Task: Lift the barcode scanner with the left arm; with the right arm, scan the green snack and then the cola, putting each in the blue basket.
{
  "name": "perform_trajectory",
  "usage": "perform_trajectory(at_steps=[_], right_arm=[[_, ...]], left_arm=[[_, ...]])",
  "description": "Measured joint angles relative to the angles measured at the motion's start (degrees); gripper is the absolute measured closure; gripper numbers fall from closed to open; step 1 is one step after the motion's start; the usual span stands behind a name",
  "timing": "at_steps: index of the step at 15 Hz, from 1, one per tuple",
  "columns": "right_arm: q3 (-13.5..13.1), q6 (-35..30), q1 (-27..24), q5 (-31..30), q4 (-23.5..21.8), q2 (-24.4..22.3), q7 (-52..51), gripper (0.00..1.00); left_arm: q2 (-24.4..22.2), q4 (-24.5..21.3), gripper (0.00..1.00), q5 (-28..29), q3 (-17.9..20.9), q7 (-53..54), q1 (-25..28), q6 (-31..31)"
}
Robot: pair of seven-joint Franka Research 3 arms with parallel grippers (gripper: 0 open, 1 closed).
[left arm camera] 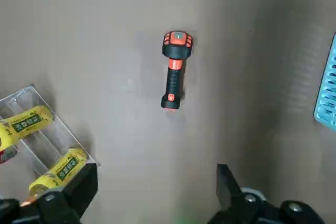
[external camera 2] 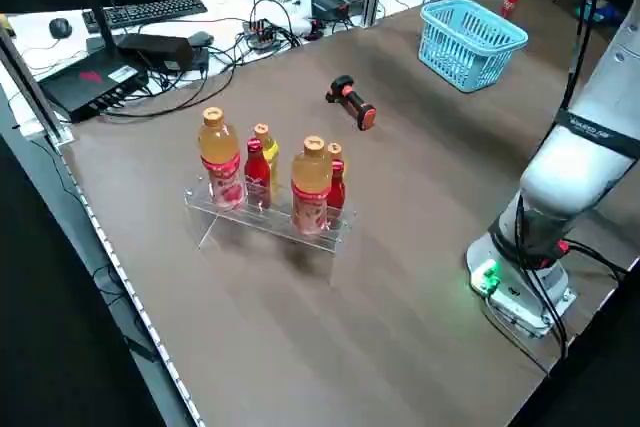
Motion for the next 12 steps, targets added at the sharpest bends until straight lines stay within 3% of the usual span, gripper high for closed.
perform_trajectory(at_steps=[6, 8, 12], right_arm=[[0.5, 2.6, 1.2, 0.2, -0.3, 2.9, 3.6, 0.0], [0.6, 5.7, 2.2, 0.9, -0.5, 6.6, 4.9, 0.02], [0.9, 12.4, 5.5, 2.7, 1.9, 18.2, 17.9, 0.05]], left_arm=[[0.7, -0.2, 0.0, 0.0, 0.0, -0.8, 0.1, 0.0], [3.0, -0.6, 0.0, 0.1, 0.0, -0.8, 0.2, 1.8], [12.3, -1.6, 0.0, 0.1, 0.0, -0.8, -0.1, 12.3]])
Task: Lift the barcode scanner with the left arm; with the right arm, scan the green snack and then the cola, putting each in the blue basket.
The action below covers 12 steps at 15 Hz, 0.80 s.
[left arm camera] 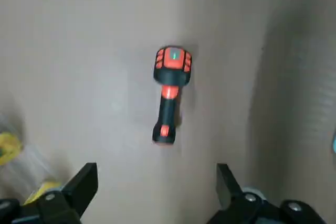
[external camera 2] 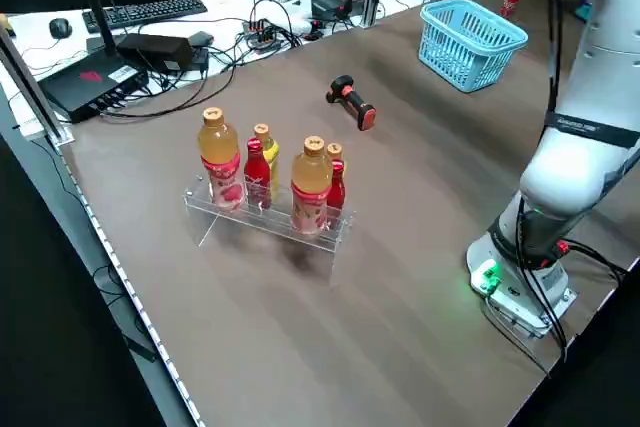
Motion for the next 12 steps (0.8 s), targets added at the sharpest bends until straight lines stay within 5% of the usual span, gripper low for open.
perform_trajectory(at_steps=[3, 7, 12], right_arm=[[-0.2, 3.0, 0.0, 3.5, 4.7, 8.5, 4.4, 0.06], [-0.5, 11.1, -0.8, 8.1, 6.2, 14.2, 5.1, 0.08], [-0.5, 16.0, -1.4, 8.7, 6.0, 19.0, 5.3, 0.08]], left_arm=[[7.3, -0.2, 0.0, 0.4, 0.0, 0.7, 0.1, 5.3], [13.2, -2.7, 0.0, 5.1, 0.0, 1.0, 0.0, 14.8], [14.2, -16.4, 0.0, 5.4, 0.0, 0.6, 0.0, 35.5]])
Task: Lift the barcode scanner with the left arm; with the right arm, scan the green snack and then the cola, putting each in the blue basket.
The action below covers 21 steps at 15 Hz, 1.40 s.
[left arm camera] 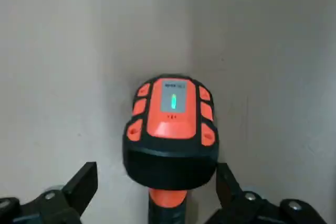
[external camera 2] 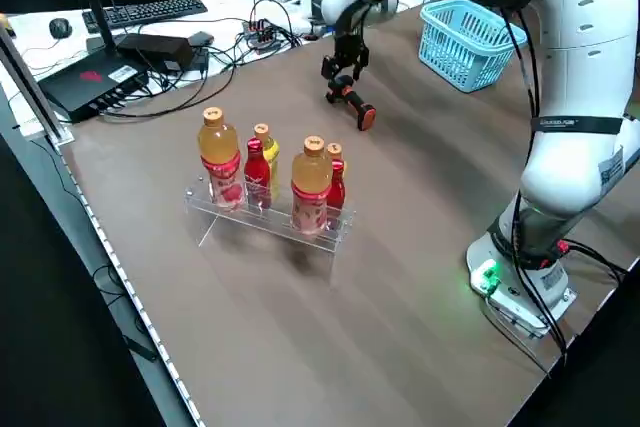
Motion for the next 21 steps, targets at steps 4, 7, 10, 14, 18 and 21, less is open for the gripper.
perform_trajectory(at_steps=[4, 7, 10, 14, 18, 21], right_arm=[[0.0, -0.3, 0.0, 0.0, -0.6, 0.4, -0.3, 0.11], [0.0, -0.4, 0.0, 0.0, -1.0, 0.8, -0.3, 0.15], [0.0, -0.3, 0.0, 0.0, -1.3, 1.3, -0.3, 0.26], [0.1, 0.0, 0.0, 0.0, -1.4, 2.2, -0.3, 0.29], [0.1, 0.3, 0.0, 0.0, -1.3, 2.7, -0.3, 0.44], [0.2, 0.8, 0.2, 0.0, -1.2, 2.7, -0.3, 0.55]], left_arm=[[0.0, -2.8, 0.0, 0.0, -0.1, -0.2, -0.1, 2.4], [0.2, -3.0, 0.01, 0.0, -0.1, -0.2, -0.3, 2.4], [0.7, -3.0, 0.06, 0.0, -0.1, -0.2, -0.3, 2.4], [1.1, -3.0, 0.3, 0.0, 0.0, -0.2, -0.3, 2.4], [1.1, -3.0, 0.56, 0.0, 0.0, -0.2, -0.3, 2.4], [1.2, -3.1, 0.64, 0.1, 0.0, -0.3, -0.2, 2.4]])
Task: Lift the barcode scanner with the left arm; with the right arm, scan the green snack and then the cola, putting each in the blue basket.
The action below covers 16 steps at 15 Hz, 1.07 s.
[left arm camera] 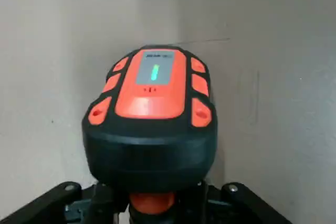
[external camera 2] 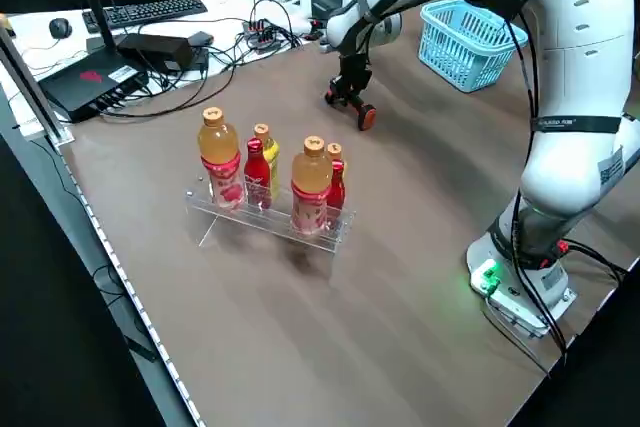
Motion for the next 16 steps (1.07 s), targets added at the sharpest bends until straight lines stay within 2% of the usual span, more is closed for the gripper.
perform_trajectory(at_steps=[1, 6, 8, 9, 11, 12, 16], right_arm=[[0.0, 0.1, 0.2, 0.0, 0.0, 0.0, 0.0, 0.63], [-0.1, 0.8, 0.3, -0.1, 0.0, 1.0, 0.0, 0.65], [-0.2, 0.7, 0.3, -0.1, 0.0, 1.0, -0.1, 0.82], [-0.3, 0.6, 0.3, -0.1, 0.0, 1.0, -0.1, 0.91], [-0.2, 0.7, 0.3, -0.1, 0.0, 1.1, -0.3, 0.93], [-0.2, 0.7, 0.3, -0.1, 0.2, 1.1, -0.3, 0.98], [-0.1, 0.9, 0.5, -0.1, 0.6, 1.2, -0.4, 0.98]], left_arm=[[0.0, 0.0, 0.64, 0.0, 0.0, 0.0, 0.1, 0.0], [-1.1, 0.9, 0.64, 0.0, 0.0, -1.1, 0.4, 0.4], [-3.4, 1.5, 0.64, 0.0, -0.1, -3.0, 0.4, -0.9], [-4.8, 1.8, 0.64, 0.0, -0.2, -3.7, 0.4, -2.2], [-7.7, 2.8, 0.64, -0.1, -0.6, -4.2, 0.4, -5.3], [-8.9, 3.3, 0.64, -0.9, -0.9, -4.5, 0.4, -7.3], [-11.9, 7.4, 0.64, -4.9, -1.6, -4.9, 0.4, -17.8]])
